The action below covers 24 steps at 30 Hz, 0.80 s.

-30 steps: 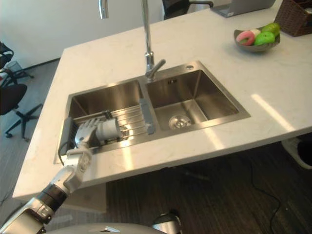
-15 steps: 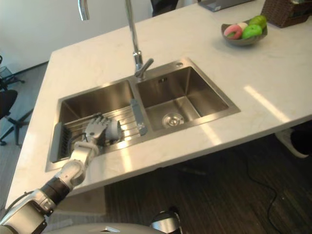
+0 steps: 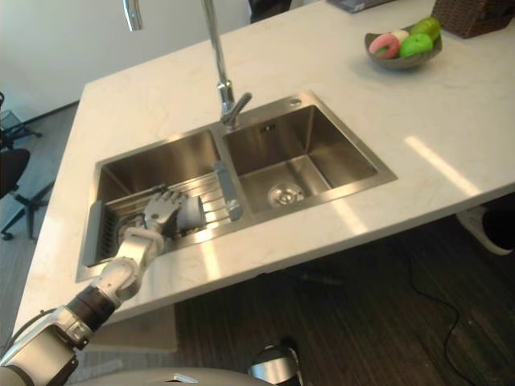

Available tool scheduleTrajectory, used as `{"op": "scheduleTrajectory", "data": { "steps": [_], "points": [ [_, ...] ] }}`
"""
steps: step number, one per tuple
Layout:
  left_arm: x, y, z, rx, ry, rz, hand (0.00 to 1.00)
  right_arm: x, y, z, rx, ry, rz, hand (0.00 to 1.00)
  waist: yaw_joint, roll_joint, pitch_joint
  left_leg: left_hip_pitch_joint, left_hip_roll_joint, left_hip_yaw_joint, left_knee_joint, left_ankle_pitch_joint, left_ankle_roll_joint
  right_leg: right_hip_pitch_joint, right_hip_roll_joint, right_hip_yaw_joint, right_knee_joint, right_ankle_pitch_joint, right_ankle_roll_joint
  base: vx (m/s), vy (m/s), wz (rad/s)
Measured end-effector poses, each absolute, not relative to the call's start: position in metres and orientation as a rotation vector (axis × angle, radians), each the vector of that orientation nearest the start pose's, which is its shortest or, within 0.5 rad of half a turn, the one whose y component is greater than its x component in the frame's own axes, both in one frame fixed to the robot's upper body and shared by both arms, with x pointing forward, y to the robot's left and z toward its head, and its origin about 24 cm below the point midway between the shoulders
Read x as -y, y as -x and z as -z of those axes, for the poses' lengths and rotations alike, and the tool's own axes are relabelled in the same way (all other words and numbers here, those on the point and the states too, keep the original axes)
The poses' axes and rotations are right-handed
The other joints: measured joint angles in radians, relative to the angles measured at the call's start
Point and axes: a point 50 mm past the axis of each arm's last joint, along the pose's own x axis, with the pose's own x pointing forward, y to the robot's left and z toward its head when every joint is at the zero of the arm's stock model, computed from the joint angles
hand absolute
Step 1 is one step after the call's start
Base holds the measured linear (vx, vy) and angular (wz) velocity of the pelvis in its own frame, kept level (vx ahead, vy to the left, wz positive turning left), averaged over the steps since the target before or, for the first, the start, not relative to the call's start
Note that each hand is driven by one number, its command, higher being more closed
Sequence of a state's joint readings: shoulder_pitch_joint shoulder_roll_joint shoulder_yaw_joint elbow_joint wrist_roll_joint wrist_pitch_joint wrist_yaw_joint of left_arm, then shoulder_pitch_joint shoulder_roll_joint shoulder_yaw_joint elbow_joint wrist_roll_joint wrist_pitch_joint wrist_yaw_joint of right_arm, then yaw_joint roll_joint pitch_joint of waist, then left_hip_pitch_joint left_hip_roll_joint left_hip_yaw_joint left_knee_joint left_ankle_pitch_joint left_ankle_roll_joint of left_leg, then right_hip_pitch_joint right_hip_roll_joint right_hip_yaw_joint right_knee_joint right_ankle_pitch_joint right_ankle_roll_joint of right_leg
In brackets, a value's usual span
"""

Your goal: Walk over to the sink, pick up the cup, carry it to the dishwasher, place the cup inside the dishwasher, then close the dishwasher door

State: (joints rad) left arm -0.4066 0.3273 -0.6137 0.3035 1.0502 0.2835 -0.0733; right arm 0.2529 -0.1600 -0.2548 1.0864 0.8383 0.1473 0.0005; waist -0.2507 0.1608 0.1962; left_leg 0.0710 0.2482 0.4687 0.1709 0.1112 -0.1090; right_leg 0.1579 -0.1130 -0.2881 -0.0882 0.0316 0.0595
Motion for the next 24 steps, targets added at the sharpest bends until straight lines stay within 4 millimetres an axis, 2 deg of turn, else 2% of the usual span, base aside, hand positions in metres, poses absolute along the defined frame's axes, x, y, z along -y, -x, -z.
{"op": "scheduleTrajectory", "data": {
  "steps": [6,14,15,24],
  "points": [
    [-0.0928,-0.3073,-0.0408,0.034,-1.520,0.448,0.00,0.2344,-0.0049,0.1671,-1.187,-0.760,0.854,0.00,-0.011,0.015,0.020,0.001,0.000,-0.001,-0.001,-0.013,-0.007,-0.001,0.001,0.000,0.000,0.000,0.001,0.05,0.017,0.00],
    [-0.0934,-0.3106,-0.0437,-0.005,-1.460,0.485,0.00,0.2348,-0.0051,0.1671,-1.182,-0.747,0.854,0.00,-0.015,0.013,0.026,0.001,0.003,-0.002,0.000,-0.013,-0.007,0.001,0.010,0.002,0.000,0.005,0.010,0.00,0.000,0.00],
    [-0.0935,-0.3107,-0.0438,-0.006,-1.456,0.485,1.00,0.2348,-0.0051,0.1671,-1.182,-0.747,0.854,0.00,-0.015,0.012,0.027,0.001,0.004,-0.002,0.000,-0.014,-0.007,0.002,0.011,0.003,0.000,0.005,0.009,0.00,0.000,0.00],
    [-0.0924,-0.3120,-0.0466,-0.009,-1.435,0.503,1.00,0.2371,-0.0050,0.1665,-1.170,-0.748,0.863,0.00,-0.015,0.015,0.030,0.003,0.004,-0.002,-0.009,-0.043,-0.005,-0.004,0.014,0.006,0.000,0.004,0.010,0.01,0.008,0.00]
  ]
}}
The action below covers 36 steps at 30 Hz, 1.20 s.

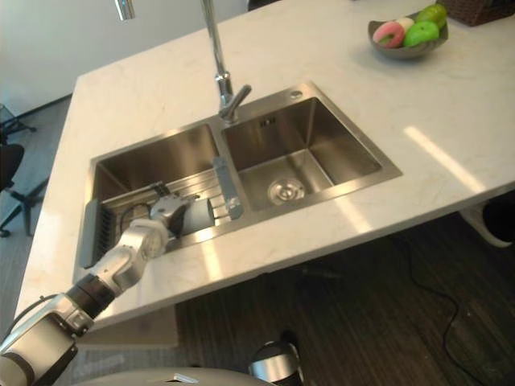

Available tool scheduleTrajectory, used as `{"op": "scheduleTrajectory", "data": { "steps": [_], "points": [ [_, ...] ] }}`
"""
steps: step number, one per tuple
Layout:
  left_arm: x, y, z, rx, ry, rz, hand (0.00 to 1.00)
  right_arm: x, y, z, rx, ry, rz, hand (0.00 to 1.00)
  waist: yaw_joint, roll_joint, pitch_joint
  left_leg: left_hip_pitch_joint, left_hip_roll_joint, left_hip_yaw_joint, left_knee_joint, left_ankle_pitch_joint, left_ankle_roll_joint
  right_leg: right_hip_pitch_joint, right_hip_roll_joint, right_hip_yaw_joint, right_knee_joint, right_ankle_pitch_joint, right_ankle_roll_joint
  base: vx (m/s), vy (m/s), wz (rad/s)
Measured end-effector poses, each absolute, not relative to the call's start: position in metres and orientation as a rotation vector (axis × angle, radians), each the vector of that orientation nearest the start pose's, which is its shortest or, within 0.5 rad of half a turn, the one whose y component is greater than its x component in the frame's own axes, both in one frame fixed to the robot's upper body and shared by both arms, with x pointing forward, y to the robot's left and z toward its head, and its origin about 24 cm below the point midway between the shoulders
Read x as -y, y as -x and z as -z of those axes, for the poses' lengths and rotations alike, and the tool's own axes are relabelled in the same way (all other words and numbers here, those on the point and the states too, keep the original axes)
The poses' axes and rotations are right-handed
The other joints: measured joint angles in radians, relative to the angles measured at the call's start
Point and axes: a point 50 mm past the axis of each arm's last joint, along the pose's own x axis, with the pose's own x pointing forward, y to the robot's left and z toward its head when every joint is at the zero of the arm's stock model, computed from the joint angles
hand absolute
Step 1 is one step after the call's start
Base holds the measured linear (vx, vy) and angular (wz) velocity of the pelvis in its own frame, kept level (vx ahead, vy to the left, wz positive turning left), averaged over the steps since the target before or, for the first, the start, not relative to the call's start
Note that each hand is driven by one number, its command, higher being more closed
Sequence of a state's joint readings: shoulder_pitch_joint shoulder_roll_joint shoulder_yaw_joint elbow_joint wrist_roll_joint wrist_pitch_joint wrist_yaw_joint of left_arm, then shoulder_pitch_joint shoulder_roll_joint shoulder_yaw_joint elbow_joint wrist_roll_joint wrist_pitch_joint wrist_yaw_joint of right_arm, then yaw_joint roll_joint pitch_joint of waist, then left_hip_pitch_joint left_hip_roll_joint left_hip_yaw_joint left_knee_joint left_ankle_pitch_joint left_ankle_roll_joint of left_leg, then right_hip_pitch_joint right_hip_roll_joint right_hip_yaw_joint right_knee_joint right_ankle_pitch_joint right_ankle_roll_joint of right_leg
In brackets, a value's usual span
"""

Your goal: Walk over to the sink, pick up the cup, carry it to the dishwasher, place the cup inside the dishwasher, then close the dishwasher door

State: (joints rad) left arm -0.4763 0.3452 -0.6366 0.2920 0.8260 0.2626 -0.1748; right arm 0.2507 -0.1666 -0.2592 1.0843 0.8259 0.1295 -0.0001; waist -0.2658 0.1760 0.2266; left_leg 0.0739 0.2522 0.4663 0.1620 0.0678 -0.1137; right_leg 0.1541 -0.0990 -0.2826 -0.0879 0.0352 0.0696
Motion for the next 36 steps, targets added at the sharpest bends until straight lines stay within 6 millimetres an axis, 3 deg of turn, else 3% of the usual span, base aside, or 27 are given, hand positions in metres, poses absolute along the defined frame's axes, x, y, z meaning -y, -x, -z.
{"op": "scheduleTrajectory", "data": {
  "steps": [8,13,15,18,21,22,23,25,28,30,32,34,35,36],
  "points": [
    [-0.094,-0.312,-0.051,0.060,-1.337,0.443,1.00,0.234,-0.010,0.167,-1.160,-0.755,0.852,0.00,0.000,-0.002,0.022,0.003,-0.012,-0.003,-0.009,-0.006,-0.003,0.000,-0.007,-0.005,0.000,0.000,0.003,0.01,0.013,0.01],
    [-0.103,-0.308,-0.050,0.106,-1.030,0.277,1.00,0.237,-0.015,0.166,-1.151,-0.757,0.848,0.00,0.014,-0.002,0.029,-0.005,-0.015,-0.023,-0.009,-0.006,-0.003,0.001,-0.008,-0.014,0.000,0.001,0.004,0.02,0.006,0.06],
    [-0.114,-0.305,-0.052,0.131,-0.867,0.151,1.00,0.237,-0.018,0.166,-1.142,-0.766,0.844,0.00,0.017,-0.005,0.032,-0.010,-0.015,-0.033,-0.009,-0.006,-0.003,0.003,-0.008,-0.027,0.000,0.005,0.008,0.03,0.005,0.14],
    [-0.146,-0.300,-0.065,0.195,-0.668,-0.124,1.00,0.236,-0.019,0.166,-1.143,-0.777,0.834,0.00,0.039,-0.007,0.033,-0.022,-0.014,-0.055,-0.005,-0.004,-0.003,0.003,-0.006,-0.035,0.002,0.011,-0.001,0.03,0.008,0.11],
    [-0.188,-0.294,-0.091,0.327,-0.546,-0.430,1.00,0.233,-0.015,0.167,-1.159,-0.813,0.842,0.00,0.086,-0.027,0.038,-0.032,-0.014,-0.068,0.017,0.000,0.001,0.019,-0.012,-0.057,0.005,0.006,-0.005,0.02,0.014,0.21],
    [-0.194,-0.291,-0.097,0.362,-0.523,-0.478,1.00,0.233,-0.014,0.167,-1.158,-0.819,0.844,0.00,0.094,-0.028,0.037,-0.038,-0.014,-0.073,0.023,0.000,0.001,0.019,-0.016,-0.059,0.001,0.000,-0.004,-0.03,0.048,0.19],
    [-0.206,-0.281,-0.111,0.450,-0.470,-0.573,1.00,0.233,-0.014,0.167,-1.153,-0.830,0.837,0.00,0.121,-0.029,0.037,-0.044,-0.015,-0.077,0.034,0.001,0.002,0.019,-0.021,-0.063,0.001,-0.004,-0.002,-0.01,0.043,0.11],
    [-0.214,-0.272,-0.121,0.523,-0.451,-0.642,1.00,0.233,-0.013,0.167,-1.157,-0.826,0.824,0.00,0.137,-0.032,0.027,-0.064,-0.018,-0.068,0.056,0.004,0.007,0.024,-0.028,-0.089,0.001,-0.006,-0.002,0.00,0.021,0.29],
    [-0.217,-0.263,-0.131,0.616,-0.417,-0.690,1.00,0.229,-0.010,0.168,-1.160,-0.848,0.825,0.00,0.143,-0.050,0.001,-0.147,-0.024,0.019,0.141,0.048,0.068,0.043,-0.056,-0.180,0.007,-0.012,0.004,0.01,0.010,0.92],
    [-0.214,-0.259,-0.135,0.637,-0.324,-0.683,1.00,0.227,-0.009,0.169,-1.151,-0.885,0.846,0.00,0.163,-0.053,-0.008,-0.195,-0.018,0.062,0.200,0.085,0.113,0.052,-0.076,-0.239,0.034,-0.024,0.002,-0.01,0.023,0.86],
    [-0.217,-0.253,-0.136,0.628,-0.240,-0.689,1.00,0.228,-0.007,0.168,-1.163,-0.870,0.840,0.00,0.180,-0.052,-0.014,-0.231,0.000,0.066,0.256,0.087,0.119,0.055,-0.081,-0.285,0.067,-0.030,0.007,0.01,0.036,0.61],
    [-0.222,-0.251,-0.138,0.611,-0.174,-0.674,1.00,0.232,-0.004,0.168,-1.147,-0.897,0.878,0.00,0.189,-0.048,-0.031,-0.250,-0.017,0.085,0.253,0.117,0.156,0.061,-0.083,-0.324,0.092,-0.050,0.010,0.01,0.016,0.84],
    [-0.223,-0.250,-0.138,0.601,-0.125,-0.647,1.00,0.231,0.000,0.168,-1.143,-0.935,0.908,0.00,0.191,-0.054,-0.038,-0.261,-0.051,0.082,0.196,0.163,0.175,0.058,-0.102,-0.380,0.107,-0.064,0.000,-0.01,0.014,1.02],
    [-0.223,-0.250,-0.136,0.590,-0.101,-0.637,1.00,0.229,0.004,0.169,-1.145,-0.959,0.930,0.00,0.188,-0.078,-0.043,-0.255,-0.075,0.089,0.156,0.178,0.184,0.052,-0.130,-0.407,0.112,-0.068,-0.005,0.01,0.071,1.13]
  ]
}}
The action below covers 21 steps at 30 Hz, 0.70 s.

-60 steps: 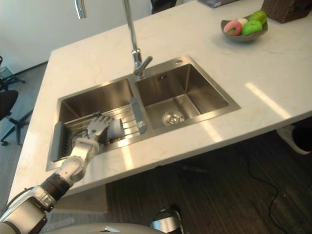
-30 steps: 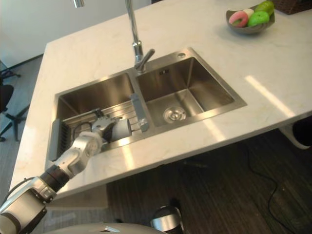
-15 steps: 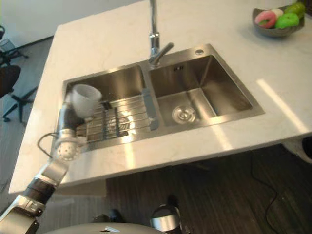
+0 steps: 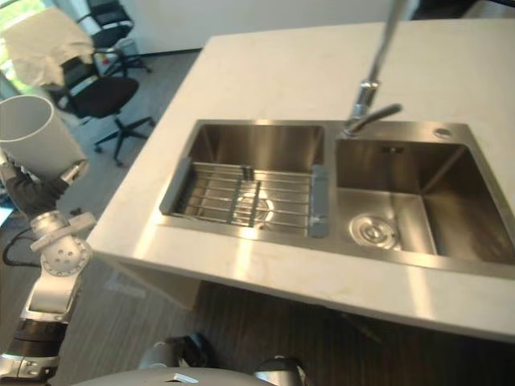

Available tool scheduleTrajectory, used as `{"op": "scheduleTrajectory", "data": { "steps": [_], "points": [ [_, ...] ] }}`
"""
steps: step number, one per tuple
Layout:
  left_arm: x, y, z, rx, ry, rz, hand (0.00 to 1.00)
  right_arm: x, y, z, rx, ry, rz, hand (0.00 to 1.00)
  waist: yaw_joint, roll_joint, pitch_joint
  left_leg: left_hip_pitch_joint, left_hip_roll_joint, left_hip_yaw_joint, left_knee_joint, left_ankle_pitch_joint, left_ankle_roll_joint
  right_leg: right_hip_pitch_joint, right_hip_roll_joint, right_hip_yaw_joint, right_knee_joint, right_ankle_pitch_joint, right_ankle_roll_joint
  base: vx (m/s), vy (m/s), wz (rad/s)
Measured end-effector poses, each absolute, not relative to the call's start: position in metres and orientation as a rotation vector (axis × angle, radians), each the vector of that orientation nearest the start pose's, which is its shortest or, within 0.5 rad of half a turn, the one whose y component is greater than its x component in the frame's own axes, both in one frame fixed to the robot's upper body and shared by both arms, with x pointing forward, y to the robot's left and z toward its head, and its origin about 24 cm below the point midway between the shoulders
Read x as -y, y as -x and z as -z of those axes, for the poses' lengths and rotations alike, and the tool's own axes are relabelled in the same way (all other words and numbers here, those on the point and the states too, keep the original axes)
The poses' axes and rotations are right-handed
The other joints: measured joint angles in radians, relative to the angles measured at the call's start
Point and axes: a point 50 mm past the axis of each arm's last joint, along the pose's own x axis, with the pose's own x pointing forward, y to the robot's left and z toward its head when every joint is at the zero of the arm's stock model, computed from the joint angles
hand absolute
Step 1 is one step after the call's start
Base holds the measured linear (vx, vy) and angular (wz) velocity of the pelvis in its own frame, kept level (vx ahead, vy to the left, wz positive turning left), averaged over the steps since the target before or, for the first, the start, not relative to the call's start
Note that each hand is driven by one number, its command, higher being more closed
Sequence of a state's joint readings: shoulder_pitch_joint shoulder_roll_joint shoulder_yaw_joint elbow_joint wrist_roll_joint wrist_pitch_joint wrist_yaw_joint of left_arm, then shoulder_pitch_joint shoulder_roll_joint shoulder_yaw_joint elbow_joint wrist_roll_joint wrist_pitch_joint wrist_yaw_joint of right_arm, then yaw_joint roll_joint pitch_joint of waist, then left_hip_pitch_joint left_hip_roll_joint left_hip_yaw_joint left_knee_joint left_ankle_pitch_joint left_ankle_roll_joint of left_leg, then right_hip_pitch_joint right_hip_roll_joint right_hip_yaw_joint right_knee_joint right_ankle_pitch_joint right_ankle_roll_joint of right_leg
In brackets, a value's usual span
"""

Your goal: Walk over to the sink, pick up the cup, carry it to the dishwasher, place the cup inside the dishwasher, then close the dishwasher door

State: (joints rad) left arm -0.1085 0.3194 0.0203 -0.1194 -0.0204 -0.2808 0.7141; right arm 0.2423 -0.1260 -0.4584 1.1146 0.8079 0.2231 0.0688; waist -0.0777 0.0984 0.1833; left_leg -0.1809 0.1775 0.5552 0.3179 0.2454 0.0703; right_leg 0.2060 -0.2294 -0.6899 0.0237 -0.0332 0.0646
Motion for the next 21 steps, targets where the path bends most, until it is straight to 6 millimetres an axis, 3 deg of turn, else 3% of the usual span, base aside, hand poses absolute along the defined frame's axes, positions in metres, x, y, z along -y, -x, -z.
{"op": "scheduleTrajectory", "data": {
  "steps": [1,2,3,4,5,6,7,8,9,10,11,12,13,14,15,16,19,20,21],
  "points": [
    [-0.222,-0.250,-0.134,0.570,-0.056,-0.625,1.00,0.228,0.012,0.169,-1.133,-0.996,0.957,0.00,0.021,-0.006,-0.003,0.017,0.020,0.075,0.084,-0.141,0.051,0.006,-0.018,-0.052,0.009,0.008,0.003,0.01,0.073,0.87],
    [-0.222,-0.249,-0.130,0.553,-0.033,-0.622,1.00,0.231,0.020,0.168,-1.140,-0.988,0.970,0.00,0.034,-0.007,-0.004,0.050,0.065,0.139,0.187,-0.278,0.049,0.016,-0.034,-0.081,0.026,0.009,0.006,0.02,0.065,0.77],
    [-0.222,-0.248,-0.128,0.543,-0.025,-0.619,1.00,0.233,0.024,0.167,-1.137,-0.986,0.979,0.00,0.033,-0.007,-0.004,0.073,0.082,0.153,0.215,-0.317,0.030,0.027,-0.042,-0.094,0.029,0.011,0.010,0.08,0.090,0.85],
    [-0.221,-0.246,-0.124,0.522,-0.010,-0.606,1.00,0.237,0.034,0.165,-1.137,-0.973,0.979,0.00,0.026,0.006,-0.014,0.127,0.123,0.182,0.213,-0.309,0.032,0.051,-0.048,-0.131,0.044,0.017,0.024,0.12,0.146,1.28],
    [-0.217,-0.245,-0.123,0.515,0.006,-0.578,1.00,0.243,0.040,0.163,-1.123,-0.969,0.989,0.00,0.005,0.024,-0.027,0.124,0.104,0.188,0.177,-0.275,0.012,0.051,-0.051,-0.148,0.074,-0.010,0.050,0.11,0.168,1.48],
    [-0.216,-0.245,-0.121,0.507,0.010,-0.570,1.00,0.241,0.042,0.163,-1.130,-0.977,0.985,0.00,0.001,0.015,-0.032,0.120,0.086,0.198,0.159,-0.266,0.023,0.042,-0.050,-0.134,0.071,-0.028,0.053,0.00,0.129,1.90],
    [-0.212,-0.243,-0.118,0.494,0.027,-0.557,1.00,0.236,0.048,0.164,-1.144,-0.986,0.978,0.00,-0.005,0.000,-0.038,0.086,0.031,0.185,0.112,-0.233,0.074,0.035,-0.042,-0.104,0.050,-0.033,0.044,-0.10,0.112,2.09],
    [-0.209,-0.242,-0.114,0.479,0.041,-0.544,1.00,0.231,0.054,0.165,-1.160,-0.994,0.984,0.00,-0.008,-0.023,-0.038,0.080,-0.043,0.168,0.031,-0.195,0.051,0.040,-0.063,-0.092,0.029,-0.023,0.028,-0.13,0.110,2.06],
    [-0.208,-0.241,-0.111,0.468,0.045,-0.542,1.00,0.229,0.058,0.165,-1.174,-0.992,0.980,0.00,-0.005,-0.034,-0.037,0.080,-0.060,0.168,0.012,-0.198,0.035,0.044,-0.075,-0.116,0.030,-0.011,0.028,-0.10,0.097,1.38],
    [-0.210,-0.237,-0.107,0.450,0.037,-0.548,1.00,0.227,0.060,0.165,-1.189,-0.988,0.975,0.00,0.023,-0.028,-0.037,0.092,-0.008,0.222,0.096,-0.316,0.091,0.057,-0.080,-0.148,0.032,0.000,0.034,-0.10,0.066,0.60],
    [-0.213,-0.232,-0.101,0.425,0.014,-0.546,1.00,0.229,0.060,0.165,-1.199,-0.951,0.950,0.00,0.041,-0.025,-0.040,0.126,0.092,0.267,0.214,-0.414,0.062,0.078,-0.080,-0.163,0.039,0.002,0.036,-0.06,0.112,0.50],
    [-0.212,-0.229,-0.099,0.414,0.007,-0.523,1.00,0.235,0.057,0.164,-1.209,-0.901,0.916,0.00,0.044,-0.010,-0.056,0.160,0.177,0.279,0.242,-0.416,0.029,0.094,-0.082,-0.181,0.048,0.002,0.037,-0.01,0.147,0.52],
    [-0.211,-0.227,-0.100,0.420,0.007,-0.510,1.00,0.240,0.055,0.162,-1.208,-0.873,0.898,0.00,0.040,0.004,-0.066,0.173,0.206,0.270,0.215,-0.393,-0.016,0.096,-0.082,-0.189,0.059,0.003,0.044,0.06,0.279,0.73],
    [-0.210,-0.228,-0.104,0.438,0.000,-0.487,1.00,0.248,0.046,0.161,-1.187,-0.836,0.880,0.00,0.035,0.017,-0.083,0.161,0.151,0.240,0.172,-0.408,-0.054,0.083,-0.100,-0.174,0.068,0.004,0.080,0.04,0.332,0.98],
    [-0.213,-0.229,-0.112,0.464,-0.021,-0.476,1.00,0.243,0.039,0.163,-1.189,-0.835,0.850,0.00,0.030,-0.005,-0.107,0.127,0.088,0.207,0.127,-0.405,-0.047,0.056,-0.108,-0.138,0.049,0.014,0.083,0.01,0.329,1.01],
    [-0.214,-0.229,-0.117,0.482,-0.031,-0.473,1.00,0.241,0.035,0.165,-1.195,-0.832,0.839,0.00,0.030,-0.012,-0.106,0.123,0.061,0.195,0.102,-0.406,-0.047,0.055,-0.116,-0.134,0.043,0.026,0.078,-0.01,0.302,0.92],
    [-0.244,-0.226,-0.128,0.498,-0.084,-0.573,1.00,0.235,0.025,0.168,-1.227,-0.785,0.841,0.00,0.060,-0.017,-0.098,0.133,-0.019,0.162,0.028,-0.415,-0.037,0.086,-0.147,-0.176,0.053,0.104,0.089,-0.01,0.245,0.60],
    [-0.254,-0.224,-0.131,0.501,-0.079,-0.607,1.00,0.235,0.027,0.167,-1.242,-0.753,0.850,0.00,0.061,-0.020,-0.094,0.135,-0.057,0.113,-0.006,-0.409,-0.027,0.110,-0.162,-0.192,0.083,0.130,0.069,-0.05,0.226,1.24],
    [-0.257,-0.225,-0.131,0.497,-0.077,-0.596,1.00,0.241,0.034,0.165,-1.227,-0.729,0.889,0.00,0.063,-0.004,-0.103,0.136,-0.103,0.038,-0.061,-0.389,-0.007,0.106,-0.199,-0.159,0.185,0.150,0.018,-0.05,0.233,1.60]
  ]
}}
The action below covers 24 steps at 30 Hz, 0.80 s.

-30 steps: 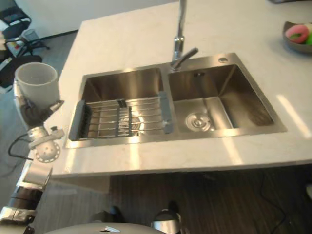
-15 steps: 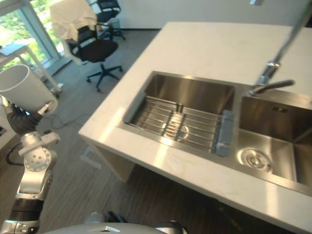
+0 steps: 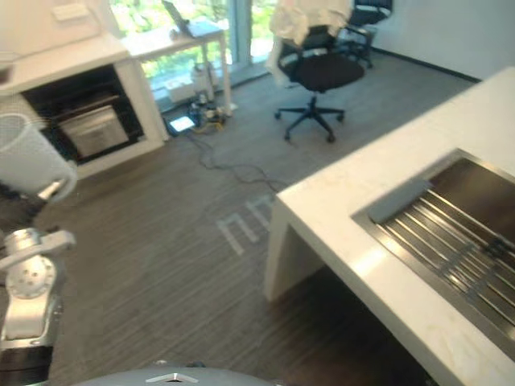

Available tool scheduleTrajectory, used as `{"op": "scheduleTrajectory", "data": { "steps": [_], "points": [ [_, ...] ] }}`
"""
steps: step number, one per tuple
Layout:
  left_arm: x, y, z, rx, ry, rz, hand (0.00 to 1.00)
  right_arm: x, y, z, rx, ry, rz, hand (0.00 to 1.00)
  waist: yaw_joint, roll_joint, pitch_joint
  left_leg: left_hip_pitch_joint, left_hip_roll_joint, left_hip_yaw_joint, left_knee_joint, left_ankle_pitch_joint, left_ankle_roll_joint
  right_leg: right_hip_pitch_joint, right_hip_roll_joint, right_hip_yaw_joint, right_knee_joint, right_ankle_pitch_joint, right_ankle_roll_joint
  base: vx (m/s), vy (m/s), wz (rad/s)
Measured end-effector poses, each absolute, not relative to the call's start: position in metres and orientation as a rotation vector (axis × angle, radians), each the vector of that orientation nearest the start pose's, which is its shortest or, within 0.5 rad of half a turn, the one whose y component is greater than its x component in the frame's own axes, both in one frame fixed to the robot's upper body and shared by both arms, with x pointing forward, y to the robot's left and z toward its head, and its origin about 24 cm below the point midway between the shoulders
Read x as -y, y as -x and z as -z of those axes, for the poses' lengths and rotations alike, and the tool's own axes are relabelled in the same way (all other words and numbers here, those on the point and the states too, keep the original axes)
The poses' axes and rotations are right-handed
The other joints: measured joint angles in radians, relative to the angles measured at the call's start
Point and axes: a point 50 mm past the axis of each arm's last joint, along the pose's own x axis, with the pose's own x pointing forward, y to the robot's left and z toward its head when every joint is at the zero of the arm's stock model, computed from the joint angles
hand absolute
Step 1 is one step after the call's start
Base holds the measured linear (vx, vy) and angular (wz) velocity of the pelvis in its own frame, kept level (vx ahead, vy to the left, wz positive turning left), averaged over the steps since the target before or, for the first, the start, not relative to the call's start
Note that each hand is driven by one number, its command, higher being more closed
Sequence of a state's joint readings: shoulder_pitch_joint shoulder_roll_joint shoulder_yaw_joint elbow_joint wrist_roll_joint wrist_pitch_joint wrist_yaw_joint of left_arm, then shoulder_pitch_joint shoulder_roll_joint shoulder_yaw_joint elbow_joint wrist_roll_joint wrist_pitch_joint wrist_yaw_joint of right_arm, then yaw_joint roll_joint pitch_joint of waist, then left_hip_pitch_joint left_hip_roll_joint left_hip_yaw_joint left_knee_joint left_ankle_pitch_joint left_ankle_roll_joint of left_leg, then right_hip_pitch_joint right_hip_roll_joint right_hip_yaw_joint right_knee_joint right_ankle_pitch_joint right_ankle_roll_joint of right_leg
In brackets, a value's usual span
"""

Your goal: Walk over to the sink, pick up the cup, carry it to the dishwasher, place the cup inside the dishwasher, then close the dishwasher door

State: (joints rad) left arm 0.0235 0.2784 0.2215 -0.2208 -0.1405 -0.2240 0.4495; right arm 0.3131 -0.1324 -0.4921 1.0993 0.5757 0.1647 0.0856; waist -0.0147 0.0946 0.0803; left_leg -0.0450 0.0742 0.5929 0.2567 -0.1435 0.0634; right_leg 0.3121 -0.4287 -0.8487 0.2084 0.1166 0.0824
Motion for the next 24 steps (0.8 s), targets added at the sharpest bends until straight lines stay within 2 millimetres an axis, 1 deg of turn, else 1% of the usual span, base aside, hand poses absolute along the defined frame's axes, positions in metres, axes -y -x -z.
{"op": "scheduleTrajectory", "data": {
  "steps": [1,2,3,4,5,6,7,8,9,10,11,12,13,14,15,17,18,20,24],
  "points": [
    [-0.256,-0.226,-0.130,0.497,-0.068,-0.578,1.00,0.246,0.037,0.163,-1.214,-0.717,0.914,0.00,-0.004,0.016,-0.006,-0.002,-0.025,-0.050,-0.039,0.019,0.011,-0.029,-0.022,0.039,0.095,0.017,-0.066,-0.03,0.291,2.29],
    [-0.253,-0.229,-0.131,0.521,-0.049,-0.532,1.00,0.249,0.041,0.161,-1.182,-0.724,0.954,0.00,-0.014,0.042,-0.015,-0.009,-0.054,-0.164,-0.115,0.062,0.004,-0.107,0.009,0.204,0.191,-0.153,-0.059,-0.02,0.195,2.19],
    [-0.253,-0.231,-0.132,0.530,-0.041,-0.515,1.00,0.246,0.041,0.162,-1.182,-0.727,0.957,0.00,-0.017,0.045,-0.014,-0.005,-0.073,-0.214,-0.167,0.075,-0.014,-0.136,0.055,0.304,0.193,-0.226,-0.051,-0.09,0.167,3.50],
    [-0.259,-0.237,-0.129,0.523,-0.029,-0.492,1.00,0.223,0.041,0.168,-1.199,-0.776,0.938,0.00,-0.035,-0.035,-0.016,-0.001,-0.123,-0.233,-0.202,0.043,-0.056,-0.197,0.138,0.535,0.108,-0.304,-0.020,-0.04,0.000,2.78],
    [-0.262,-0.239,-0.134,0.540,-0.043,-0.486,1.00,0.213,0.031,0.170,-1.190,-0.794,0.904,0.00,-0.021,-0.076,-0.005,-0.020,-0.121,-0.257,-0.106,0.065,0.021,-0.218,0.128,0.579,0.101,-0.299,-0.007,-0.01,-0.041,2.44],
    [-0.264,-0.240,-0.137,0.550,-0.059,-0.476,1.00,0.209,0.031,0.171,-1.204,-0.791,0.886,0.00,-0.008,-0.085,0.013,-0.001,-0.083,-0.289,-0.103,0.059,0.012,-0.228,0.153,0.596,0.089,-0.293,0.016,0.09,-0.063,1.30],
    [-0.267,-0.241,-0.131,0.517,-0.060,-0.486,1.00,0.196,0.022,0.174,-1.220,-0.807,0.842,0.00,-0.013,-0.138,0.033,0.018,-0.123,-0.316,-0.121,0.080,0.018,-0.229,0.149,0.632,0.025,-0.290,0.014,0.05,-0.053,1.44],
    [-0.265,-0.241,-0.121,0.472,-0.040,-0.494,1.00,0.196,0.019,0.174,-1.214,-0.792,0.819,0.00,-0.012,-0.146,0.027,0.029,-0.123,-0.325,-0.127,0.086,0.021,-0.227,0.174,0.626,-0.018,-0.269,0.014,0.02,-0.007,1.78],
    [-0.258,-0.241,-0.111,0.421,-0.027,-0.465,1.00,0.200,0.014,0.173,-1.196,-0.753,0.796,0.00,-0.013,-0.151,0.019,0.043,-0.120,-0.324,-0.163,0.094,0.017,-0.230,0.196,0.629,-0.037,-0.222,0.032,-0.04,0.011,1.32],
    [-0.255,-0.240,-0.107,0.399,-0.033,-0.436,1.00,0.203,0.012,0.172,-1.184,-0.740,0.794,0.00,-0.007,-0.154,0.016,0.063,-0.126,-0.337,-0.195,0.102,0.007,-0.233,0.198,0.630,-0.033,-0.212,0.041,-0.03,0.014,1.05],
    [-0.248,-0.236,-0.097,0.354,-0.034,-0.380,1.00,0.211,0.007,0.171,-1.162,-0.712,0.789,0.00,0.003,-0.148,-0.003,0.093,-0.131,-0.357,-0.251,0.126,-0.001,-0.243,0.198,0.624,-0.025,-0.211,0.043,0.01,-0.009,0.53],
    [-0.245,-0.231,-0.088,0.313,-0.036,-0.351,1.00,0.219,-0.003,0.169,-1.147,-0.677,0.756,0.00,0.016,-0.134,-0.018,0.106,-0.131,-0.362,-0.286,0.144,-0.010,-0.242,0.204,0.615,-0.036,-0.208,0.039,0.05,-0.035,0.29],
    [-0.244,-0.229,-0.084,0.297,-0.033,-0.344,1.00,0.222,-0.010,0.168,-1.133,-0.660,0.735,0.00,0.022,-0.128,-0.022,0.108,-0.131,-0.360,-0.298,0.149,-0.013,-0.240,0.207,0.614,-0.050,-0.208,0.038,0.04,-0.041,-0.07],
    [-0.241,-0.228,-0.080,0.268,-0.025,-0.335,1.00,0.226,-0.026,0.166,-1.108,-0.634,0.689,0.00,0.027,-0.120,-0.026,0.106,-0.131,-0.350,-0.312,0.160,-0.017,-0.236,0.211,0.616,-0.082,-0.207,0.041,0.01,-0.044,-0.26],
    [-0.237,-0.229,-0.076,0.245,0.001,-0.318,1.00,0.228,-0.040,0.165,-1.087,-0.616,0.652,0.00,0.024,-0.115,-0.030,0.103,-0.126,-0.347,-0.324,0.171,-0.018,-0.235,0.221,0.618,-0.111,-0.191,0.057,-0.01,-0.048,-0.25],
    [-0.226,-0.230,-0.070,0.220,0.052,-0.292,1.00,0.229,-0.051,0.163,-1.078,-0.607,0.613,0.00,0.008,-0.090,-0.033,0.102,-0.115,-0.347,-0.335,0.187,-0.020,-0.227,0.234,0.616,-0.135,-0.178,0.052,-0.01,-0.049,-0.11],
    [-0.221,-0.230,-0.067,0.210,0.084,-0.282,1.00,0.226,-0.052,0.164,-1.097,-0.607,0.592,0.00,-0.001,-0.081,-0.033,0.114,-0.108,-0.345,-0.338,0.189,-0.020,-0.216,0.243,0.618,-0.148,-0.174,0.046,-0.01,-0.049,-0.10],
    [-0.219,-0.231,-0.066,0.203,0.116,-0.276,1.00,0.221,-0.052,0.165,-1.125,-0.608,0.561,0.00,-0.006,-0.081,-0.033,0.133,-0.095,-0.345,-0.341,0.185,-0.028,-0.195,0.257,0.621,-0.162,-0.174,0.041,0.00,-0.062,-0.15],
    [-0.218,-0.233,-0.067,0.204,0.152,-0.241,1.00,0.217,-0.051,0.166,-1.152,-0.603,0.521,0.00,-0.013,-0.082,-0.035,0.135,-0.076,-0.343,-0.341,0.184,-0.043,-0.189,0.278,0.622,-0.183,-0.176,0.027,0.00,-0.051,-0.04]
  ]
}}
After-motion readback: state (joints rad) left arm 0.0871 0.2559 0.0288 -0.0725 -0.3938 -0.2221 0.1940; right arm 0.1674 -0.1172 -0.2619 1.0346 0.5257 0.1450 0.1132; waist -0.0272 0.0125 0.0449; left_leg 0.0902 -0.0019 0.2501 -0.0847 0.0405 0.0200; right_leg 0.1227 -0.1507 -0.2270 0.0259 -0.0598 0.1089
